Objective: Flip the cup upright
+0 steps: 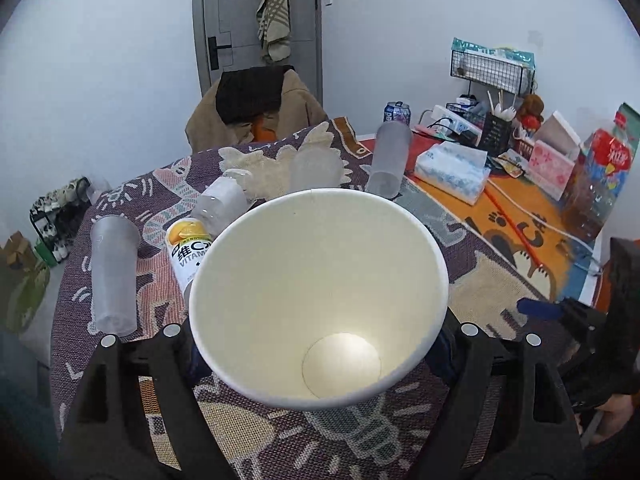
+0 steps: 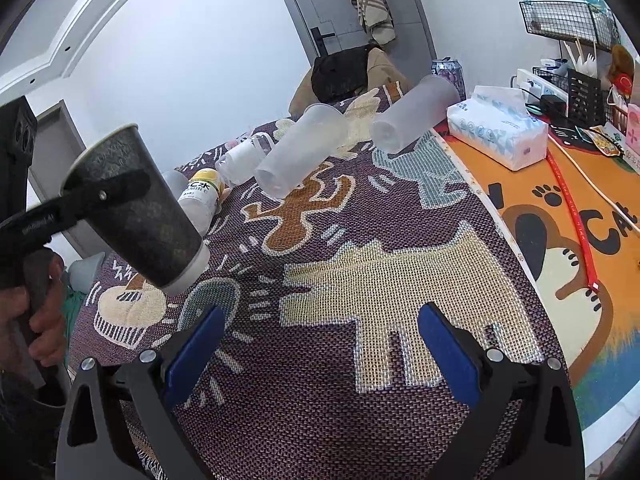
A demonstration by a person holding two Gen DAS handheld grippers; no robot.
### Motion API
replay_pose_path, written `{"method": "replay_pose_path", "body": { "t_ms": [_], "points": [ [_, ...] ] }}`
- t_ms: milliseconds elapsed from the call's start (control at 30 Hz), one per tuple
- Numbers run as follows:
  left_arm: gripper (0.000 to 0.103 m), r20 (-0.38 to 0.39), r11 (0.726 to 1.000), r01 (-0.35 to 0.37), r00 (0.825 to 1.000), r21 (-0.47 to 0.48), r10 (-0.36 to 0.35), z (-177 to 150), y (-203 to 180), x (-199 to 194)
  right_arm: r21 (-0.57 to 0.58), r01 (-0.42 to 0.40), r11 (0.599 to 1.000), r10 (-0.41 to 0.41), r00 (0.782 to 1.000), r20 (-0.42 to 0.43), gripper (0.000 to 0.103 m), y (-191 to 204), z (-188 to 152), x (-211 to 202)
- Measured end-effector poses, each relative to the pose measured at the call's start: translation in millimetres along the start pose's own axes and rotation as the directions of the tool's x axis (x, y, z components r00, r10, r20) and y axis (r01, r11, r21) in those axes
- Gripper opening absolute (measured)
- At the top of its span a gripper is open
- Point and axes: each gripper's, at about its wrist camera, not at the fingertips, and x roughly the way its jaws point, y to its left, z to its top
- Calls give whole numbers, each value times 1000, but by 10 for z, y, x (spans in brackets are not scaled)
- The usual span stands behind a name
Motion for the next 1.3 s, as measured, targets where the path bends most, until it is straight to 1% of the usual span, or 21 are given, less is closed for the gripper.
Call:
{"method": "replay_pose_path", "body": {
  "t_ms": [167,233,333,367,433,467,500,800,1033,1300],
  "points": [
    [81,10,999,-21,1000,31,21,-126,-118,58,-2,7,1000,-7,1000,3,95,9,-34,-30],
    [81,-13,999,-7,1000,33,8,-179,-154,122,-5,13,1000,-13,1000,4,95,18,-57,-49],
    [81,-41,999,-13,999,45,15,-255,-212,195,-4,21,1000,-21,1000,5,95,18,-99,-81],
    [82,-51,999,-22,998,43,24,-275,-214,215,-3,23,1000,-22,1000,5,95,17,-111,-90],
    [88,-52,998,-42,998,49,45,-295,-226,209,0,26,1000,-26,1000,5,95,17,-138,-108],
    [97,-46,997,-48,998,54,51,-298,-233,186,1,27,1000,-27,1000,6,95,20,-147,-116],
    [98,-33,998,-41,999,57,43,-298,-238,141,2,28,1000,-28,1000,7,95,26,-156,-129],
    [98,23,1000,0,1000,25,-1,-275,-185,-198,-25,29,999,-28,999,33,95,194,-181,-265],
    [98,70,1000,28,997,11,-29,-311,-141,-471,-20,35,999,-33,997,76,95,321,-194,-451],
    [98,117,1000,21,993,-2,-21,-429,-38,-779,-8,46,999,-44,992,121,95,480,-253,-657]
  ]
}}
